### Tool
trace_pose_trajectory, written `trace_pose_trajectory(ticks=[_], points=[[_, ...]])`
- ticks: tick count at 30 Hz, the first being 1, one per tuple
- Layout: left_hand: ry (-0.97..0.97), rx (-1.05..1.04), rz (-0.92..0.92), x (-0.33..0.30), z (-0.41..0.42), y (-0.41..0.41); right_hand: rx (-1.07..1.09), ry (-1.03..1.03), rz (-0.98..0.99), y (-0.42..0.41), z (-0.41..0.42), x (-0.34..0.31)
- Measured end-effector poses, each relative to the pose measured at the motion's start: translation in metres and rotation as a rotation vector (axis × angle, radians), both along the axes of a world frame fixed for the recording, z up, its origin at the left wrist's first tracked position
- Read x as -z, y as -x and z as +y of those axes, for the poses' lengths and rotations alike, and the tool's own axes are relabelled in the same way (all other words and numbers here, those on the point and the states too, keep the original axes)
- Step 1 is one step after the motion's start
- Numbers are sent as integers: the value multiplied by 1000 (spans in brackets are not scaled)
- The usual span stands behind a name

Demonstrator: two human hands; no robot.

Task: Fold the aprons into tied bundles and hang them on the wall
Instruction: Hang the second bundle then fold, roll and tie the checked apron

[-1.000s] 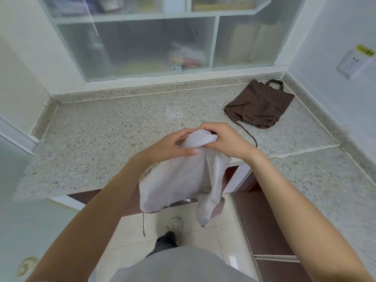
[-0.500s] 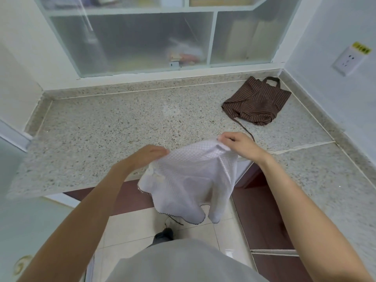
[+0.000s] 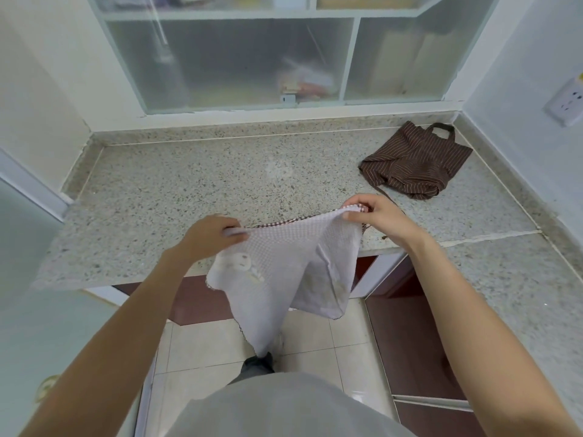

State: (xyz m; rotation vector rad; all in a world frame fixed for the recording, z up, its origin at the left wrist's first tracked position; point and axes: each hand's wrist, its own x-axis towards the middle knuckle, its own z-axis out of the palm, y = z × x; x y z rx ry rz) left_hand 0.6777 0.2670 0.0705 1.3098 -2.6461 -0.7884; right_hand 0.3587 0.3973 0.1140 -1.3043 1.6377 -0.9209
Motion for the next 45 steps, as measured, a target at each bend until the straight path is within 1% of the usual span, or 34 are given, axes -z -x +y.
trace_pose_trajectory(ticks=[2,4,5,6,7,8,9,11,12,13,15,16,18,21,23,26,29,31,34,36,38,41,45], points=[[-69,-127,174,0,-1,-4,-59,-54,2,2,-4,-1],[-130,-224,359,-7,-4,-5,-61,-83,120,3,-13,0],[-156,-250,420,-11,-6,-6,-51,-82,203,3,-18,1],[-171,-258,441,-15,-8,-6,-39,-67,264,4,-24,3],[-168,-252,416,-18,-12,-8,-13,-45,289,4,-31,4],[-135,-229,339,-20,-17,-8,20,-23,286,4,-37,5],[-75,-198,219,-21,-23,-9,65,-7,262,4,-44,5],[106,-154,-81,-20,-38,-10,139,12,204,3,-59,8],[202,-183,-187,-18,-43,-11,176,17,187,2,-63,9],[304,-243,-236,-17,-52,-12,205,19,189,1,-73,11],[470,-380,-225,-12,-67,-12,245,11,219,2,-88,15],[514,-437,-189,-12,-77,-10,258,13,222,4,-98,17],[525,-501,-104,-12,-96,-5,272,22,191,4,-114,17],[431,-505,51,-16,-134,8,246,45,231,7,-147,17],[306,-500,165,-17,-160,18,225,47,252,11,-171,18],[202,-481,271,-18,-193,34,209,15,283,16,-206,17],[171,-463,291,-19,-235,52,169,-80,280,21,-244,22],[131,-431,244,-21,-255,68,126,-85,289,19,-258,26],[23,-337,208,-18,-297,102,84,-75,238,14,-292,36],[-111,-257,273,-10,-317,127,61,-87,212,5,-316,41],[-216,-180,363,-2,-331,150,42,-102,238,-2,-343,50],[-239,-47,468,9,-346,175,38,-101,319,-10,-378,66],[-179,34,473,32,-359,179,83,-71,441,-10,-412,90]])
